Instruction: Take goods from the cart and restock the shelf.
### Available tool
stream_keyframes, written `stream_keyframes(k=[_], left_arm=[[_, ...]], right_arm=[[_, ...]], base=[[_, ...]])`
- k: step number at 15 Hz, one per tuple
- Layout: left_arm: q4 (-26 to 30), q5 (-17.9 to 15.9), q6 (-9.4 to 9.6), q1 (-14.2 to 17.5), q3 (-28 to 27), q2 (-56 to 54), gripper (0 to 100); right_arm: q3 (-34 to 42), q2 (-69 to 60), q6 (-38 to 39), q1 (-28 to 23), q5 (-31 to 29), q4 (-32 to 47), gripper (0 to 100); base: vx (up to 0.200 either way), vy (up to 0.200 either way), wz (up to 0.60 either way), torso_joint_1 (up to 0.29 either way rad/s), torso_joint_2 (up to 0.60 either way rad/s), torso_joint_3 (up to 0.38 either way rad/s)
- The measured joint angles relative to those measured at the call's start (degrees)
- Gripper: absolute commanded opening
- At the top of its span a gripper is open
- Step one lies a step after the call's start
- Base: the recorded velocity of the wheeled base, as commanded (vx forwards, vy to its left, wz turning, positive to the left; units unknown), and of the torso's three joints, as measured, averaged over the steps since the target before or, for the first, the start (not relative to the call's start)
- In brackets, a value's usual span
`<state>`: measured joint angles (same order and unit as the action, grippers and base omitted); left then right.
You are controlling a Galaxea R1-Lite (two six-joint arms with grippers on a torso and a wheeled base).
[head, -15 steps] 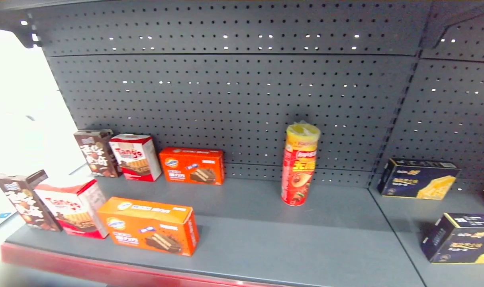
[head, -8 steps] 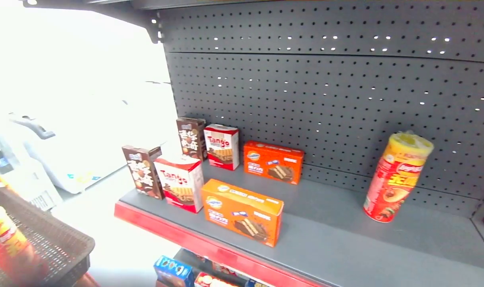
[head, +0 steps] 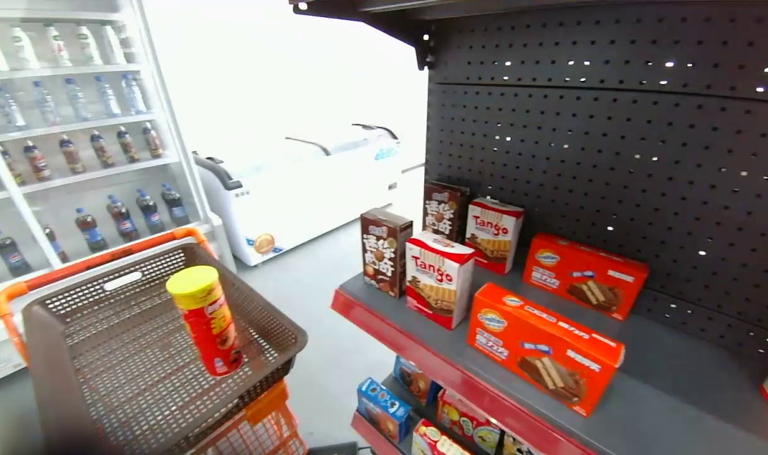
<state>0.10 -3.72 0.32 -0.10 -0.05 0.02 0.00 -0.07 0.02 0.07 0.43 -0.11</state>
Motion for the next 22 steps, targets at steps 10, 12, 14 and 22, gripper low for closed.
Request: stream_keyframes(k=[10, 12, 14, 22], left_arm=[[3.0, -0.3, 4.77, -0.6, -9.8, 6.5, 100], [3.3, -0.3, 5.18, -0.7, -14.4, 14.3, 100], [3.0, -0.2, 5.51, -0.7, -18.1, 24.3, 100], [-19.7, -0.2, 6.02, 0.7, -26.5, 66.3, 100]], right_arm=[[0.0, 0.0, 0.0, 0.0, 0.0, 0.0, 100], [0.0, 0.0, 0.0, 0.0, 0.0, 0.0, 100], [0.0, 0.0, 0.0, 0.0, 0.0, 0.0, 100], [0.0, 0.0, 0.0, 0.0, 0.0, 0.0, 100]], base=[[0.000, 0.000, 0.00, 0.000, 0.00, 0.000], [0.000, 0.000, 0.00, 0.000, 0.00, 0.000], [0.000, 0.000, 0.00, 0.000, 0.00, 0.000], [0.000, 0.000, 0.00, 0.000, 0.00, 0.000]])
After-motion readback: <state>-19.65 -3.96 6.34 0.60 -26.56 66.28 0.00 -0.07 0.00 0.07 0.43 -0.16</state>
